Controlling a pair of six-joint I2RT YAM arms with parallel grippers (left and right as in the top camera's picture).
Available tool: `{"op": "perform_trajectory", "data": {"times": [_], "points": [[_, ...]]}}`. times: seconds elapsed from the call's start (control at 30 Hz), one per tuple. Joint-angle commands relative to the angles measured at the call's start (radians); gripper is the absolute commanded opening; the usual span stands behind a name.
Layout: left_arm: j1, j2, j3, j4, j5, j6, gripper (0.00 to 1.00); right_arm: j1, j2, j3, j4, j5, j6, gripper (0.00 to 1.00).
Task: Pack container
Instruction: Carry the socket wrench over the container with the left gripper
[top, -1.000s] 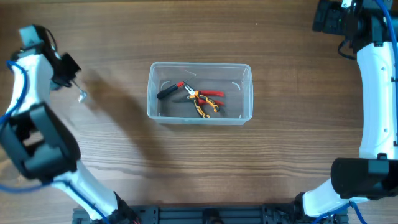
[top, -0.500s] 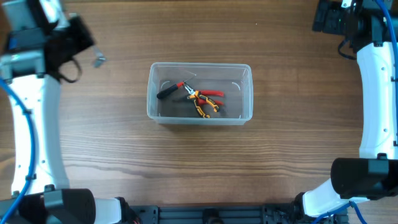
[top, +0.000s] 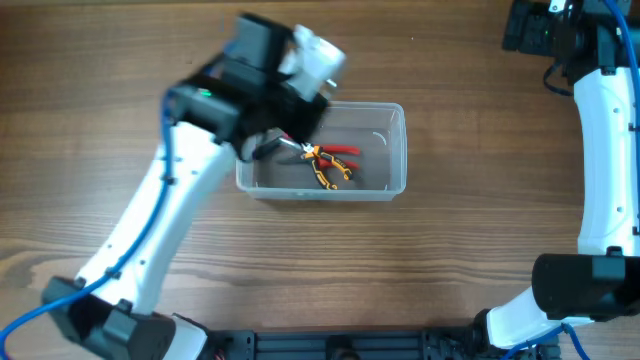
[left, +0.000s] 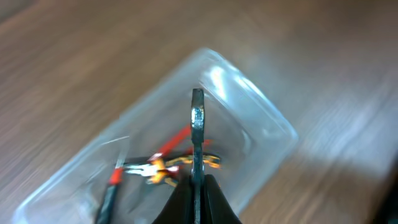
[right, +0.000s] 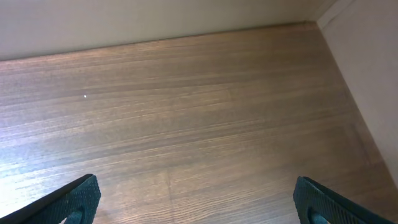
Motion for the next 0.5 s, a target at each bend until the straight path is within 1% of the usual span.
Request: {"op": "perform_trajectory", "data": {"times": [0.0, 0.13, 0.3, 0.47], "points": [[-0.095, 0.071, 0.008, -0.013, 0.019, 0.172, 0.04, 0.002, -0.013, 0.014, 0.003, 0.007, 0.019, 1.00], [-0.137, 0.151, 0.008, -0.027, 0.019, 0.272, 0.04, 0.002, -0.013, 0.014, 0.003, 0.007, 0.019, 1.00], [-0.141, 0.267, 0.008, -0.032, 0.010, 0.353, 0.04, 0.002, -0.013, 0.014, 0.003, 0.007, 0.019, 0.99], [-0.140, 0.367, 0.008, -0.038, -0.075, 0.427, 0.04, 0.002, -0.013, 0.014, 0.003, 0.007, 0.019, 1.00]]}}
